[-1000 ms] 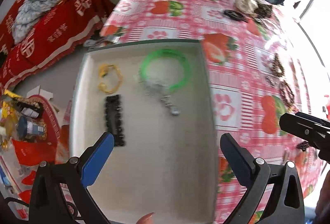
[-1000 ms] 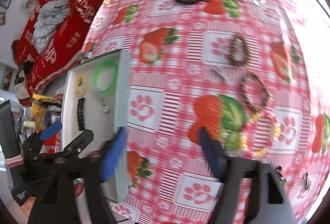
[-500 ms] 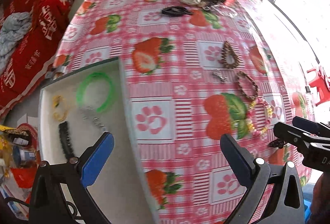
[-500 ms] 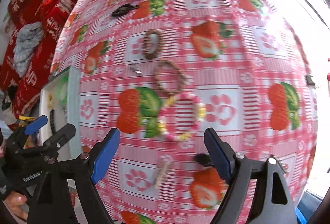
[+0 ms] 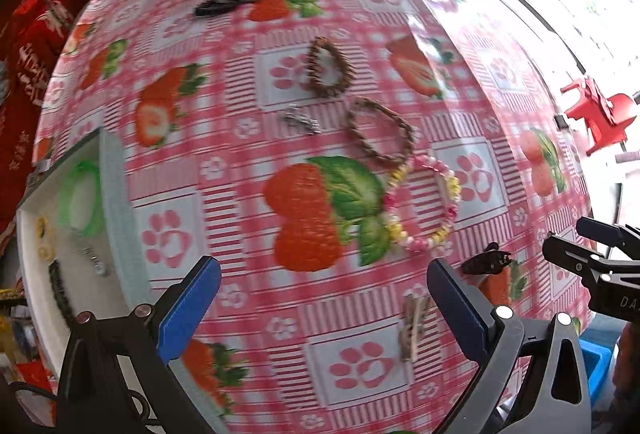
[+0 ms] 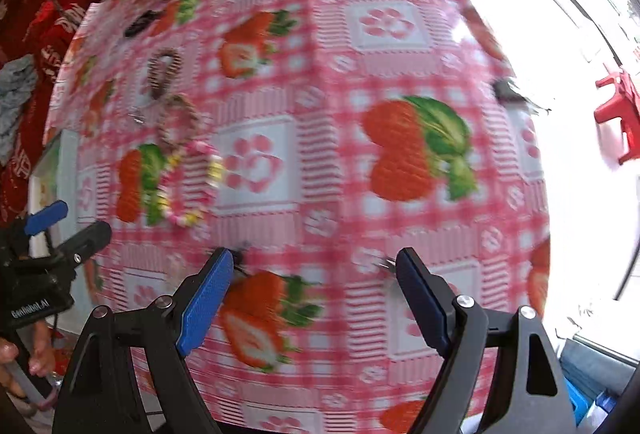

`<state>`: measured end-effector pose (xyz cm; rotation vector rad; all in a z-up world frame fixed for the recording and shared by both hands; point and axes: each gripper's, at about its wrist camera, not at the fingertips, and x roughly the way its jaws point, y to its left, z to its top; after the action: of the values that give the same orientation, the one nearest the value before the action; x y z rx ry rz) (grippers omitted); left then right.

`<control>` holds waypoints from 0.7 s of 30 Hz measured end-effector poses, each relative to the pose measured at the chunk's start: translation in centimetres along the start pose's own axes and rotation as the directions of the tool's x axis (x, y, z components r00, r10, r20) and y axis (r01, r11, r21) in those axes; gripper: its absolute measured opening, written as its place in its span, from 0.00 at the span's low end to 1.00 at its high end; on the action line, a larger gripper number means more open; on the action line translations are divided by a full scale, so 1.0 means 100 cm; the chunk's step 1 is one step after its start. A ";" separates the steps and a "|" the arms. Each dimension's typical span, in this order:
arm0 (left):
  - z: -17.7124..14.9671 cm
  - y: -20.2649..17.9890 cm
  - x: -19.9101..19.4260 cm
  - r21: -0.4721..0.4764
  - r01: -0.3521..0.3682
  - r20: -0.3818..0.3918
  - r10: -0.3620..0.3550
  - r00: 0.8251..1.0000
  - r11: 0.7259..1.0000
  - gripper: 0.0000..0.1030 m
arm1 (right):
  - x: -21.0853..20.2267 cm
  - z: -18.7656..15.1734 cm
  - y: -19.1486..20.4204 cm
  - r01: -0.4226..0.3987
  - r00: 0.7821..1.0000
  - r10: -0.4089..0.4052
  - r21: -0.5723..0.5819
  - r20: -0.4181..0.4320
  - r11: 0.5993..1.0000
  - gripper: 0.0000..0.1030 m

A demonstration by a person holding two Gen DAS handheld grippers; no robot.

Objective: Organize jewelry
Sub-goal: 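Move both tools back over the remaining jewelry on the tablecloth, then grasp the silver metal hair clip with the right tool while the left tool grasps the pastel bead bracelet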

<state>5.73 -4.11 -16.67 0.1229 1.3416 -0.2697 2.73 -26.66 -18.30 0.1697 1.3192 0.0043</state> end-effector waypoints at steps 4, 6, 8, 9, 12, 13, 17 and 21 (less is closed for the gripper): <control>0.003 -0.012 0.011 0.022 0.001 -0.012 -0.001 1.000 1.000 1.00 | 0.002 -0.010 -0.022 0.039 0.999 -0.039 0.015 -0.008 0.999 0.83; 0.005 -0.017 0.017 0.032 0.000 -0.019 0.000 1.000 0.999 1.00 | 0.003 -0.015 -0.032 0.054 0.998 -0.054 0.022 -0.012 0.998 0.83; 0.009 -0.021 0.025 0.041 -0.011 -0.031 0.012 0.999 0.999 0.95 | 0.005 -0.020 -0.041 0.070 0.997 -0.070 0.025 -0.021 0.997 0.83; 0.011 -0.023 0.029 0.043 -0.012 -0.035 0.014 0.999 0.999 0.95 | 0.007 -0.022 -0.045 0.075 0.997 -0.074 0.026 -0.023 0.997 0.83; 0.018 -0.028 0.037 0.053 -0.009 -0.043 0.011 0.999 0.999 0.86 | 0.011 -0.026 -0.054 0.080 0.996 -0.079 0.020 -0.036 0.997 0.83; 0.021 -0.030 0.041 0.058 -0.005 -0.050 0.008 0.999 0.998 0.85 | 0.012 -0.027 -0.056 0.080 0.996 -0.079 0.015 -0.038 0.997 0.83; 0.031 -0.039 0.049 0.078 0.006 -0.058 -0.002 0.998 0.997 0.76 | 0.018 -0.029 -0.057 0.101 0.994 -0.102 -0.034 -0.039 0.994 0.75; 0.033 -0.045 0.052 0.104 -0.002 -0.048 0.007 0.999 0.995 0.75 | 0.026 -0.030 -0.058 0.115 0.992 -0.118 -0.066 -0.049 0.991 0.68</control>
<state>8.69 -9.85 -20.69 0.2207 1.3757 -0.3345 -0.08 -31.81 -22.24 0.0386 1.3784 -0.0484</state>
